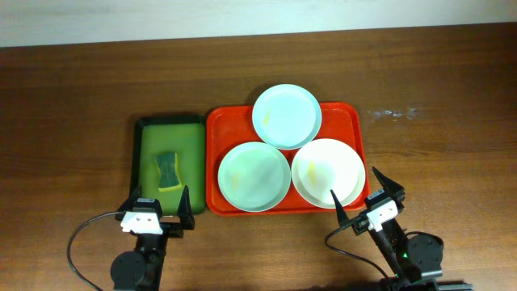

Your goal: Clean dirty plates on tray and stack at the side

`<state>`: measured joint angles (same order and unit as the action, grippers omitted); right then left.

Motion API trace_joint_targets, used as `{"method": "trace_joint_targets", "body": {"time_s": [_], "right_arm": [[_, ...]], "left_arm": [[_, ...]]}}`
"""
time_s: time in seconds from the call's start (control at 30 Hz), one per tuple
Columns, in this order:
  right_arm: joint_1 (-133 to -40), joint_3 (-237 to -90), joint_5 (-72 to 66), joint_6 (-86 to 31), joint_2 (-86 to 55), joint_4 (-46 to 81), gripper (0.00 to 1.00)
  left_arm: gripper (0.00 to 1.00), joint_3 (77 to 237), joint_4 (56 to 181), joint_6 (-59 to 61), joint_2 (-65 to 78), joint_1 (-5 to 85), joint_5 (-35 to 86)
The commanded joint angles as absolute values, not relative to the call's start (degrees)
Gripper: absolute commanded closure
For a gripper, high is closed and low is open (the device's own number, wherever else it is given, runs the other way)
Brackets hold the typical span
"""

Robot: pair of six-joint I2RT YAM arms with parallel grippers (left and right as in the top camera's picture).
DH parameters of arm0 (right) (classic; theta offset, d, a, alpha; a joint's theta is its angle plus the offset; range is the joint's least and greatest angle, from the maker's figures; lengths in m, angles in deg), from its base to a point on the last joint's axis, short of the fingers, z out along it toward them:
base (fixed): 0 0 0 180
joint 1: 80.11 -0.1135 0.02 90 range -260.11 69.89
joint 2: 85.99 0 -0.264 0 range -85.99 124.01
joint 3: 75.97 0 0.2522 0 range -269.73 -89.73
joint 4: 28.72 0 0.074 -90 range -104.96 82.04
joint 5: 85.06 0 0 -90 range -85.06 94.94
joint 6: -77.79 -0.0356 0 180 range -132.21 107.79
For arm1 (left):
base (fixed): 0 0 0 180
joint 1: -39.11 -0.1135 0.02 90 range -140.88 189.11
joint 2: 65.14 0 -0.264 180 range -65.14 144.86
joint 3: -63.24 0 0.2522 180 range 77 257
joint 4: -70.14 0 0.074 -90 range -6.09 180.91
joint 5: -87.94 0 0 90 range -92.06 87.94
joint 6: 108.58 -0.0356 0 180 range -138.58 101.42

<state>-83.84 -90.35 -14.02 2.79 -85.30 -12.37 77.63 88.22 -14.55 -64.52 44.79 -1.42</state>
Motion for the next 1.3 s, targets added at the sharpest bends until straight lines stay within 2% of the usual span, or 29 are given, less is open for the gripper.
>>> {"method": "trace_joint_targets", "body": {"time_s": [0.0, 0.9, 0.97, 1.0, 1.03, 1.1, 1.17, 1.2, 1.23, 1.27], "right_arm": [[-83.47, -90.04, -14.33, 2.35, -84.93, -12.10, 0.02], [-83.47, -90.04, -14.33, 2.35, -84.93, -12.10, 0.02], [-83.47, -90.04, -14.33, 2.35, -84.93, -12.10, 0.02], [-83.47, -90.04, -14.33, 2.35, -84.93, -12.10, 0.01], [-83.47, -90.04, -14.33, 2.38, -84.93, -12.10, 0.02], [-83.47, -90.04, -14.33, 2.35, -84.93, -12.10, 0.02], [-83.47, -90.04, -14.33, 2.35, -84.93, -12.10, 0.02], [-83.47, -90.04, -14.33, 2.35, -84.93, -12.10, 0.02], [-83.47, -90.04, -14.33, 2.35, -84.93, -12.10, 0.02], [-83.47, -90.04, -14.33, 2.35, -84.93, -12.10, 0.02]], "left_arm": [[0.01, 77.54, 88.68, -15.64, -64.48, 44.98, -1.39], [0.01, 77.54, 88.70, -15.64, -64.48, 44.98, -1.42], [0.01, 77.54, 84.62, -11.10, -64.48, 45.03, 5.53], [0.01, 77.54, 82.71, -3.08, -64.48, 45.03, 22.36], [0.01, 77.54, 80.07, 2.32, -64.48, 45.03, 32.75], [0.01, 77.54, 73.69, 6.52, -64.48, 45.03, 40.83], [0.01, 77.91, 58.50, 6.72, -64.48, 44.98, 45.07], [0.01, 79.59, 53.25, 6.67, -64.48, 44.96, 43.50], [0.01, 83.59, 55.04, 5.73, -64.26, 44.98, 39.30], [0.01, 91.68, 64.92, -1.79, -61.77, 44.96, 36.40]]}}
